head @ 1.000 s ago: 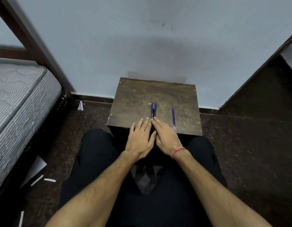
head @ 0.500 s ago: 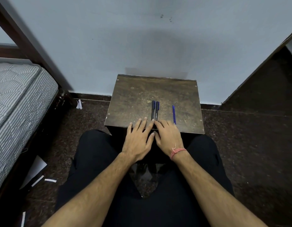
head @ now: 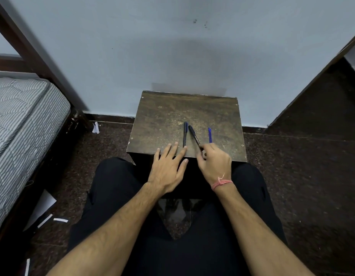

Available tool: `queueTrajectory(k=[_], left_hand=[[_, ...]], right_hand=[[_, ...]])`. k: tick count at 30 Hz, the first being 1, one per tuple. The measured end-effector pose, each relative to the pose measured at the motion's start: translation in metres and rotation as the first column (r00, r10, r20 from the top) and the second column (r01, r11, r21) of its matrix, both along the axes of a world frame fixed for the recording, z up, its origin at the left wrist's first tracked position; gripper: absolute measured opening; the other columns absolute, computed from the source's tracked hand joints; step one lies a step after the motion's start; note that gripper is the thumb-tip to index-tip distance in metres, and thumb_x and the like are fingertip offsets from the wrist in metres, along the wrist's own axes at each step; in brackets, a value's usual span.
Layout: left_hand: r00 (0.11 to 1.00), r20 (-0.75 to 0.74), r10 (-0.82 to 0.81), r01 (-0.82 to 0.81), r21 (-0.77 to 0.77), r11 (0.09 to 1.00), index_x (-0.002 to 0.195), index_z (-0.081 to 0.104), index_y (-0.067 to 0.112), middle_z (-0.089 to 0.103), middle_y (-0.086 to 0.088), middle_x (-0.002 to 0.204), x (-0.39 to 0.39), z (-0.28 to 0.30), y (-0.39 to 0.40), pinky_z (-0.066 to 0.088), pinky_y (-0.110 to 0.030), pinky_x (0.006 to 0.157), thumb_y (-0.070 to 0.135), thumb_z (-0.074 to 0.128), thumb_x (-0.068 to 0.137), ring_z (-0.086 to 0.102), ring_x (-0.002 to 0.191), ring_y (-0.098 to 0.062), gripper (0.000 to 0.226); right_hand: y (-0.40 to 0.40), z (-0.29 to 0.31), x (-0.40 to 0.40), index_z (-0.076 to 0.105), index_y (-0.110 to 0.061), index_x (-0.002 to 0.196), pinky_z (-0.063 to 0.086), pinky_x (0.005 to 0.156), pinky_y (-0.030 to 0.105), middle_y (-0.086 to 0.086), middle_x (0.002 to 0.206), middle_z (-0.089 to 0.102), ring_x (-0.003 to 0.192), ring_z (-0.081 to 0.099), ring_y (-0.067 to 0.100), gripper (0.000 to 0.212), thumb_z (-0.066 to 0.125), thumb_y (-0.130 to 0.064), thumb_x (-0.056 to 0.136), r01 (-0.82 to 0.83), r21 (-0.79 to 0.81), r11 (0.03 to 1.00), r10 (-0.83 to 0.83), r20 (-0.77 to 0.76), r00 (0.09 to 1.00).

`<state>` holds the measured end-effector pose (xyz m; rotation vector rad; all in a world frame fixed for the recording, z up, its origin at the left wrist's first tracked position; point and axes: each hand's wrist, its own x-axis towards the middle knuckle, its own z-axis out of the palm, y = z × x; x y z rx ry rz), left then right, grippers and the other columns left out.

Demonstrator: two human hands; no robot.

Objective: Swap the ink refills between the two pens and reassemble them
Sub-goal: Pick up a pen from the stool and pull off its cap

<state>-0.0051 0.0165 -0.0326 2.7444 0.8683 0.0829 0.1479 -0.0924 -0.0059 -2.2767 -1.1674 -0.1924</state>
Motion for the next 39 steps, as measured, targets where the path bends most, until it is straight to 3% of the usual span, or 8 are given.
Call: queueTrajectory(k=[5, 8, 10, 12, 18, 26, 33, 39], left_hand=[[0.992, 0.1, 0.078, -0.07, -0.09, 0.994, 0.168, 0.039, 0.029, 0.037, -0.004, 0.177, 0.003, 0.011, 0.001, 0.021, -0.057, 0.132, 0.056, 0.023, 0.114, 0.028, 0.165, -0.024, 0.062], [0.916, 0.292, 0.275, -0.213, -0.227, 0.95, 0.123, 0.074, 0.031, 0.076, 0.006, 0.131, 0.012, 0.027, -0.002, 0.046, -0.05, 0.114, 0.058, 0.033, 0.113, 0.066, 0.128, -0.016, 0.05], [0.812, 0.349, 0.468, -0.237, -0.536, 0.81, 0.099, 0.078, 0.027, 0.082, 0.007, 0.095, 0.022, 0.042, 0.0, 0.057, -0.043, 0.093, 0.066, 0.039, 0.11, 0.075, 0.094, -0.012, 0.056], [0.687, 0.303, 0.66, -0.097, -0.862, 0.497, 0.106, 0.08, 0.014, 0.085, -0.005, 0.1, 0.032, 0.05, 0.003, 0.062, -0.038, 0.087, 0.056, 0.052, 0.111, 0.08, 0.095, -0.021, 0.05], [0.558, 0.182, 0.81, 0.058, -0.982, 0.181, 0.128, 0.072, 0.001, 0.076, -0.006, 0.095, 0.023, 0.041, -0.008, 0.061, -0.027, 0.064, 0.022, 0.055, 0.115, 0.07, 0.075, -0.015, 0.03], [0.624, 0.135, 0.77, 0.038, -0.989, 0.143, 0.114, 0.066, 0.017, 0.064, 0.003, 0.087, -0.001, 0.019, -0.021, 0.054, -0.026, 0.067, 0.027, 0.051, 0.115, 0.06, 0.073, -0.01, 0.018], [0.795, 0.191, 0.576, -0.016, -0.942, 0.335, 0.103, 0.055, 0.02, 0.066, -0.003, 0.093, -0.008, 0.002, -0.038, 0.055, -0.028, 0.061, 0.021, 0.035, 0.117, 0.066, 0.071, -0.014, 0.024], [0.89, 0.215, 0.402, -0.022, -0.86, 0.51, 0.091, 0.061, 0.039, 0.069, 0.02, 0.079, -0.011, -0.002, -0.05, 0.05, -0.024, 0.066, 0.058, 0.042, 0.107, 0.058, 0.068, 0.004, 0.031]], right_hand=[[-0.014, 0.015, 0.012, 0.082, -0.013, 0.097, 0.064, 0.072, 0.039, -0.002, 0.095, 0.08, 0.08, 0.077, 0.013, 0.006, 0.081, -0.017, 0.093, 0.107, 0.339, 0.935, -0.064, -0.135, 0.989], [-0.021, 0.019, 0.004, 0.08, -0.015, 0.093, 0.064, 0.074, 0.034, -0.004, 0.094, 0.079, 0.082, 0.075, 0.009, 0.004, 0.083, -0.014, 0.091, 0.03, 0.444, 0.896, 0.019, -0.104, 0.994], [-0.025, 0.016, -0.011, 0.079, -0.017, 0.095, 0.063, 0.075, 0.033, -0.006, 0.095, 0.078, 0.083, 0.075, 0.009, 0.005, 0.083, -0.015, 0.092, -0.062, 0.43, 0.901, 0.097, -0.059, 0.993], [-0.028, 0.01, -0.028, 0.08, -0.017, 0.096, 0.062, 0.074, 0.033, -0.006, 0.096, 0.077, 0.083, 0.074, 0.01, 0.004, 0.082, -0.018, 0.093, -0.155, 0.362, 0.919, 0.174, -0.019, 0.985], [-0.033, 0.001, -0.048, 0.078, -0.027, 0.107, 0.059, 0.077, 0.029, -0.014, 0.104, 0.074, 0.092, 0.07, 0.004, 0.02, 0.083, -0.039, 0.091, -0.298, 0.127, 0.946, 0.309, -0.068, 0.949], [-0.031, -0.006, -0.043, 0.076, -0.033, 0.099, 0.059, 0.069, 0.023, -0.015, 0.086, 0.079, 0.075, 0.075, 0.008, 0.024, 0.086, -0.049, 0.085, -0.204, 0.14, 0.969, 0.247, -0.604, 0.758], [-0.02, -0.005, -0.042, 0.077, -0.032, 0.101, 0.058, 0.059, 0.026, -0.004, 0.08, 0.079, 0.065, 0.069, 0.009, 0.01, 0.075, -0.042, 0.1, 0.032, 0.218, 0.975, 0.17, -0.837, 0.52], [-0.019, -0.01, -0.03, 0.082, -0.006, 0.102, 0.052, 0.057, 0.021, 0.004, 0.079, 0.074, 0.065, 0.065, 0.006, 0.02, 0.081, -0.026, 0.098, 0.122, 0.171, 0.978, 0.113, -0.918, 0.379]])
